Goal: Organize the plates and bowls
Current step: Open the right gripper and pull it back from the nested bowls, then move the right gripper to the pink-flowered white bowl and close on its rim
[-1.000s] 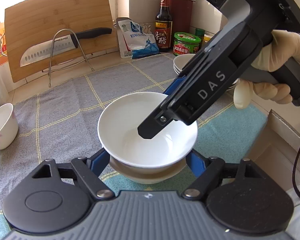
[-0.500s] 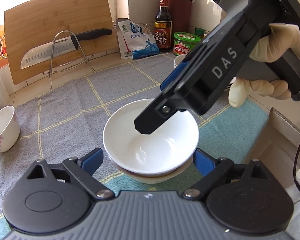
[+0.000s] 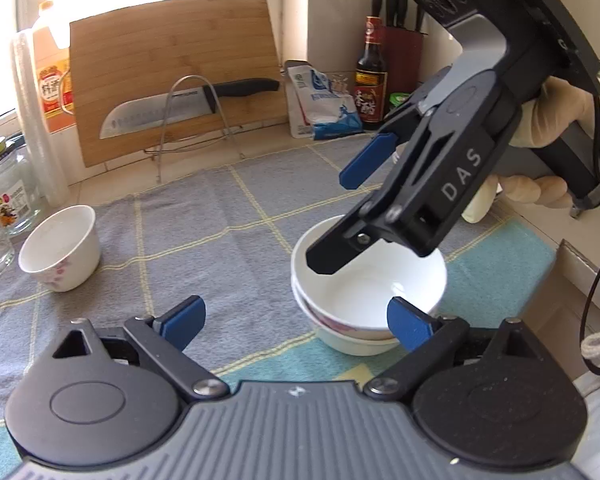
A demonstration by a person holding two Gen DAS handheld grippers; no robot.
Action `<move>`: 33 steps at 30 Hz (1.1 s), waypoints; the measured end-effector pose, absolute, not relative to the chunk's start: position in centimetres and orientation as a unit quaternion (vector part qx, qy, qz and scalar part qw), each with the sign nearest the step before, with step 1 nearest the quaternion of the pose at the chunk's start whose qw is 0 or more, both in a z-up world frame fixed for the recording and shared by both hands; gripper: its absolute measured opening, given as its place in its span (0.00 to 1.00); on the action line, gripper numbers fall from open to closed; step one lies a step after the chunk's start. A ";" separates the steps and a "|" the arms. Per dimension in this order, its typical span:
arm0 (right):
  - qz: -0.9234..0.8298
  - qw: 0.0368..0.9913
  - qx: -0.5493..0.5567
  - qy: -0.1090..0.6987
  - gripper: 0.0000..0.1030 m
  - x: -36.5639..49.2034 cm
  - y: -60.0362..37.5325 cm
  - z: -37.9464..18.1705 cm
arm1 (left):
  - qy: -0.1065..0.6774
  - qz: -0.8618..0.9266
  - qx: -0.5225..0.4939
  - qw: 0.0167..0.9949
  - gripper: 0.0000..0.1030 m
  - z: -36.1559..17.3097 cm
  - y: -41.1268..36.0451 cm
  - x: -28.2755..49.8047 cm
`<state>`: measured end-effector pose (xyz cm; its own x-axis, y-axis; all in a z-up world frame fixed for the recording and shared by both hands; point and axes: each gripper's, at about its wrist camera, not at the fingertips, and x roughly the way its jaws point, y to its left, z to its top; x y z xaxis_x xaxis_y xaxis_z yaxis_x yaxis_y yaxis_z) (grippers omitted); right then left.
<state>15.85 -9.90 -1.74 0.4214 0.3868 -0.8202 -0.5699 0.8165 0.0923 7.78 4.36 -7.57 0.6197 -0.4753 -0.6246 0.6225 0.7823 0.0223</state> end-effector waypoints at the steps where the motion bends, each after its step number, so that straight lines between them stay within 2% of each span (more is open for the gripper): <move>1: 0.288 0.837 -0.106 0.454 1.00 16.1 -9.4 -1.7 | 0.309 -0.298 0.116 0.895 0.94 -7.7 4.9 8.1; 14: 0.303 0.829 -0.183 0.433 1.00 19.4 -3.3 -1.7 | 0.306 -0.168 0.073 0.934 0.95 -9.9 11.5 12.7; 19: 0.310 0.829 -0.199 0.420 1.00 21.8 -1.2 -1.7 | 0.304 -0.135 0.067 0.941 0.98 -10.8 13.1 15.0; 33: 0.348 0.823 -0.146 0.424 1.00 29.7 3.1 -3.5 | 0.288 -0.106 0.054 0.950 0.98 -12.9 14.5 21.4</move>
